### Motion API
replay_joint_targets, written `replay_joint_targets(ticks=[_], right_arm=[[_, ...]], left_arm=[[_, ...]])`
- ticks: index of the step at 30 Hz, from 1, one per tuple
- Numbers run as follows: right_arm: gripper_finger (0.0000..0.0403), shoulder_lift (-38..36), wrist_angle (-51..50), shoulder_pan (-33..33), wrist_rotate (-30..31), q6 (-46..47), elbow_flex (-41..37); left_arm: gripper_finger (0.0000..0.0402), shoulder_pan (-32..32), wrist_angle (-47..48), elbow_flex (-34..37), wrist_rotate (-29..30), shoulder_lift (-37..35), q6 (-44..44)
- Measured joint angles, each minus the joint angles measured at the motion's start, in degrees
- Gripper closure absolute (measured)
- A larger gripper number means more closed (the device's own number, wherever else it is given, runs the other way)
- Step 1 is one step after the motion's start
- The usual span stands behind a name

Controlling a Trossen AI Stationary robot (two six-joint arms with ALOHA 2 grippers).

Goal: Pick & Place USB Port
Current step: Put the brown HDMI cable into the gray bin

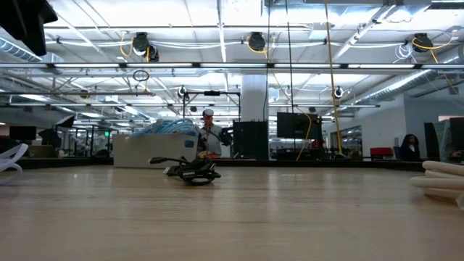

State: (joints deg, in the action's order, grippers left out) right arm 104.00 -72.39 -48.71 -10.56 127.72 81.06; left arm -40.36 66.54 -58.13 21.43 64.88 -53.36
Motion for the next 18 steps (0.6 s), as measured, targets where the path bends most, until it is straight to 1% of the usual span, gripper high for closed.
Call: replay_joint_targets(ticks=[4,6,9,10,14,16,18], right_arm=[[0.028,-4.72,-5.18,0.0,1.62,0.43,0.0],[0.0282,-7.48,-7.07,0.0,4.22,1.12,0.0],[0.0286,-11.68,-9.27,0.54,9.78,1.21,0.0],[0.0287,-13.05,-9.71,0.77,12.79,1.13,0.0],[0.0288,-18.93,-11.46,2.73,28.76,-0.96,0.02],[0.0288,-21.5,-11.32,4.34,38.24,-4.39,0.02],[0.0288,-23.88,-10.06,6.07,48.32,-9.84,0.02]], left_arm=[[0.0179,0.04,0.01,0.0,0.14,0.0,-0.01],[0.0179,0.04,0.0,0.0,0.14,0.0,-0.17],[0.0179,0.04,-0.05,0.0,0.14,0.0,-0.41],[0.0179,0.04,-0.23,0.0,0.14,0.0,-0.68],[0.0179,0.15,-1.6,0.0,0.97,0.0,-1.86],[0.0179,0.57,-3.14,0.0,1.32,0.0,-2.3],[0.0179,1.19,-5.17,0.0,1.65,0.0,-2.7]])
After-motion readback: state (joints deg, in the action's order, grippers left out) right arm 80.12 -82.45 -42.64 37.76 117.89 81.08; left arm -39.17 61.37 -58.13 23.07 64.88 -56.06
